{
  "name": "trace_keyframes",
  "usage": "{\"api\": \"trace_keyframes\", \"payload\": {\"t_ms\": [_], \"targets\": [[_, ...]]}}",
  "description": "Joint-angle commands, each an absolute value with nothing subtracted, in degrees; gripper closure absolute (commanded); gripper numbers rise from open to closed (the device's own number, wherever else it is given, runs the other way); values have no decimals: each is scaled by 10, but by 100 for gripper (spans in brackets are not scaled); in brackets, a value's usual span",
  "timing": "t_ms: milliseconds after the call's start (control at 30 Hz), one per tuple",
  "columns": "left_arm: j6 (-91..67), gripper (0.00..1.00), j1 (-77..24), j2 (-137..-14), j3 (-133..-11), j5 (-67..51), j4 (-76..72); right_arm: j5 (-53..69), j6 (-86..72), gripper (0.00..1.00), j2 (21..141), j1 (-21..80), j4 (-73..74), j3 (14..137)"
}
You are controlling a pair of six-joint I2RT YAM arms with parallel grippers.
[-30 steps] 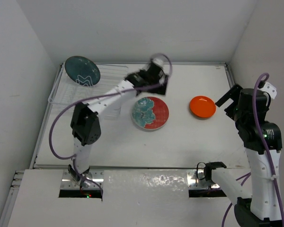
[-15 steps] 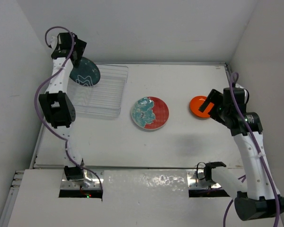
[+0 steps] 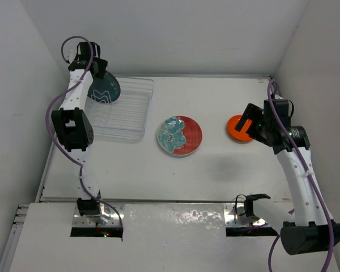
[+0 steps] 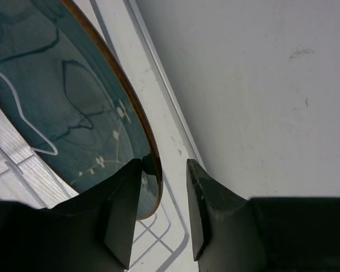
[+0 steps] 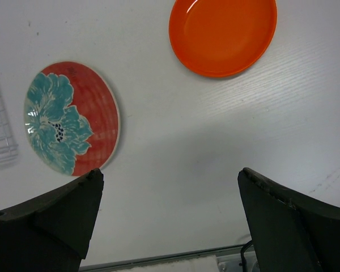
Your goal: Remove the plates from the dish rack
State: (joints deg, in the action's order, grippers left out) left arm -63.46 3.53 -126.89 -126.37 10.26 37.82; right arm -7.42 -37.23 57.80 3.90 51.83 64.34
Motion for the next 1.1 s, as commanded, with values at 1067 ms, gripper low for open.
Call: {"api": "trace_keyframes", "payload": {"t_ms": [1067], "targets": [[-377, 100, 42, -1023, -1249, 45, 226, -64, -382, 1, 547, 39, 498, 662]]}}
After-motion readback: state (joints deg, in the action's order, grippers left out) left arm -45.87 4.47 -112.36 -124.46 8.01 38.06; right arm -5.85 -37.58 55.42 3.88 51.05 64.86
